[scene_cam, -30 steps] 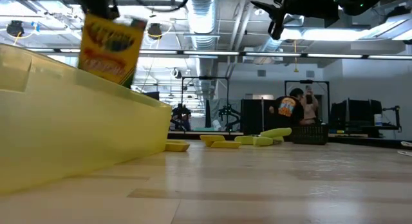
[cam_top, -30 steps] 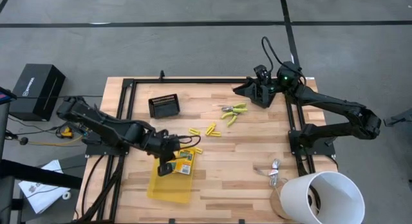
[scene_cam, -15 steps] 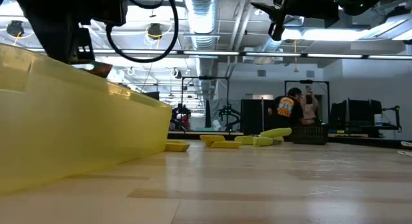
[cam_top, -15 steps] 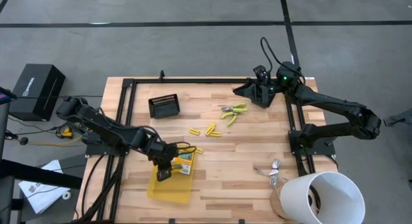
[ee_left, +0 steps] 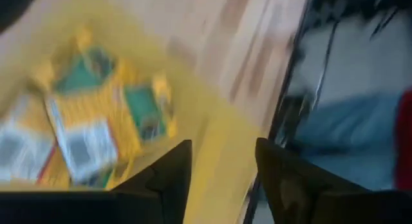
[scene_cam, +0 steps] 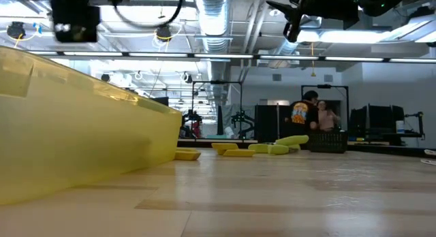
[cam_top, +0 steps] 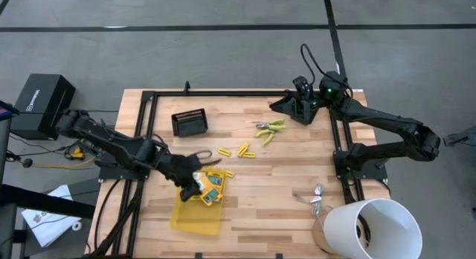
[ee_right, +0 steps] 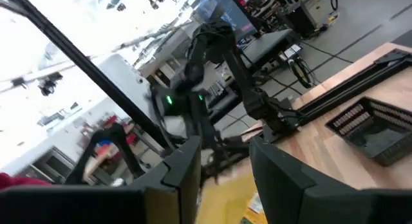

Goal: Pick & Place School Supplies
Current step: Put the green puncher into the right black bin

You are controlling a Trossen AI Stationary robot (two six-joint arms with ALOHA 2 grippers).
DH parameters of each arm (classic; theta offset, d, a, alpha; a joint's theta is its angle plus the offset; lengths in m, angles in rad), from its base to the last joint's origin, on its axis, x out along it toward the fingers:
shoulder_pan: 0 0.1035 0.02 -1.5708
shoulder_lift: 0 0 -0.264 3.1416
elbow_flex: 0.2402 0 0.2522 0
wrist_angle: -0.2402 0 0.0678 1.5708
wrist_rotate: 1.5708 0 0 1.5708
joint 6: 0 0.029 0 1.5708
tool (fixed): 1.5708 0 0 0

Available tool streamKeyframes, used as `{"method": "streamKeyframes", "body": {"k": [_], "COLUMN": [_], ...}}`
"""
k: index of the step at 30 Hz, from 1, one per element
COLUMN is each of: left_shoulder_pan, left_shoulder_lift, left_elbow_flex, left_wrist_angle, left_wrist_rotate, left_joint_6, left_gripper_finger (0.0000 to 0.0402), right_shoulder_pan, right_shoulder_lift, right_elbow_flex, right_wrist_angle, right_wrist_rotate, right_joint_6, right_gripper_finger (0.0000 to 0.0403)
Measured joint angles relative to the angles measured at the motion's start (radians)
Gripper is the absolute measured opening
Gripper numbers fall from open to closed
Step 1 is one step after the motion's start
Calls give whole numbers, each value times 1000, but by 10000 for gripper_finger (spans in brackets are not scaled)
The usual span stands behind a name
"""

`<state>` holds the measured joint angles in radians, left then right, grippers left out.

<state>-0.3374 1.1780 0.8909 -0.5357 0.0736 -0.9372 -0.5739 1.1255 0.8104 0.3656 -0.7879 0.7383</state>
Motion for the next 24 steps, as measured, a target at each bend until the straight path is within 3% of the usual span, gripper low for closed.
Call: {"method": "streamKeyframes", "body": {"k": [5, 10, 15, 20, 24], "left_shoulder_pan": [95, 250, 373, 464, 497], "left_shoulder_lift": [-66, -83, -37, 26, 76], "left_elbow_flex": [0, -3, -35, -63, -70], "left_wrist_angle": [149, 318, 488, 524, 557], "left_wrist_rotate": [-171, -268, -241, -157, -121], "left_joint_6": [19, 75, 176, 199, 202], "left_gripper_finger": [175, 167, 158, 152, 152], "right_shoulder_pan": [15, 24, 21, -12, -42], "right_shoulder_lift": [0, 0, 0, 10, 47], "right_elbow_flex": [0, 0, 0, 0, -1], "right_wrist_angle": [-180, -311, -510, -811, -914], "right_wrist_rotate": [61, 158, 211, 362, 407], "right_joint_6": [-170, -316, -442, -549, -580], "right_gripper_finger": [127, 127, 127, 127, 127]}}
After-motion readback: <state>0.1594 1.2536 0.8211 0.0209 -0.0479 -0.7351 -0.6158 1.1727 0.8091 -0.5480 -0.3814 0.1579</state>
